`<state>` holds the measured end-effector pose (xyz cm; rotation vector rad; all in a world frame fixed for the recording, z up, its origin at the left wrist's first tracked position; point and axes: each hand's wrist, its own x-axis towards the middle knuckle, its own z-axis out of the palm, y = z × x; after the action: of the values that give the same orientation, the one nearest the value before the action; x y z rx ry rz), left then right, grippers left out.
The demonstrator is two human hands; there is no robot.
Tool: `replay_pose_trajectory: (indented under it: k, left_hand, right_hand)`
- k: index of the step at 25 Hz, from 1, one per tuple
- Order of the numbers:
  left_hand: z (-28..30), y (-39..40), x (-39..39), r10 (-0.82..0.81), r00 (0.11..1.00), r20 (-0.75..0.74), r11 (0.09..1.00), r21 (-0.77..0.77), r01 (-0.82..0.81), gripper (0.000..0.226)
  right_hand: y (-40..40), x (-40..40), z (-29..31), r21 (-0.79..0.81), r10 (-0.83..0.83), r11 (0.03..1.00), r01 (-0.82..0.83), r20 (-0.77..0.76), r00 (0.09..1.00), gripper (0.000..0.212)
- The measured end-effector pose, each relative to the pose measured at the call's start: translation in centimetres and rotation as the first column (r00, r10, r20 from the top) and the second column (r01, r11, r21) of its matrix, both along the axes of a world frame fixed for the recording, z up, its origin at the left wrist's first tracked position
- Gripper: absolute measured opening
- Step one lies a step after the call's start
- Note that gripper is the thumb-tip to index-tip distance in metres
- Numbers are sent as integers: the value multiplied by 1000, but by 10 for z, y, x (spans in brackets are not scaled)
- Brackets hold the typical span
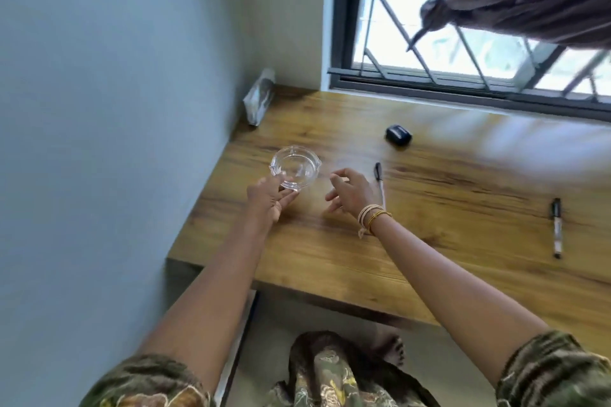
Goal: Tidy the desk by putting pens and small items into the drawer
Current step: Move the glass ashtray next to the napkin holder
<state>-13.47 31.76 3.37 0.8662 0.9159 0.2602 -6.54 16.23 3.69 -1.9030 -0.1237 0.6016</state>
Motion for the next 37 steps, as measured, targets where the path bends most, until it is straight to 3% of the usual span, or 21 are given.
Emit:
replay_pose_trajectory:
  k: [3, 6, 12, 20, 24, 29, 33, 36, 37]
  left_hand:
    - [6, 32, -13, 100, 995, -10, 995, -11, -100, 35]
    - [5, 55, -13, 171, 984, -45, 984, -49, -173, 38]
    - [5, 78, 6, 314, 947, -72, 933, -160, -322, 35]
    - [6, 91, 31, 424, 899, -108, 889, -142, -436, 18]
    - [5, 90, 36, 509, 826, -242, 860, 108, -498, 28]
    - [2, 87, 35, 530, 794, -298, 843, 291, -453, 18]
    - [2, 83, 31, 496, 821, -284, 852, 344, -395, 24]
    - [1, 74, 20, 425, 864, -270, 853, 438, -283, 2]
    - [0, 70, 15, 397, 877, -272, 855, 457, -245, 4]
  right_hand:
    - [21, -15, -11, -166, 109, 983, -80, 172, 979, 22]
    - [29, -18, -22, -411, 302, 902, -134, 377, 876, 22]
    - [44, 3, -11, -649, 614, 671, -358, 217, 759, 34]
    - [53, 22, -9, -685, 656, 609, -399, 153, 739, 30]
    - [52, 22, -14, -704, 677, 602, -377, 199, 709, 34]
    - [49, 24, -14, -683, 678, 617, -391, 208, 705, 33]
    - [49, 23, -16, -683, 667, 629, -372, 228, 709, 33]
    - [49, 23, -18, -690, 667, 629, -358, 243, 704, 35]
    - [49, 23, -18, -694, 668, 627, -354, 245, 703, 35]
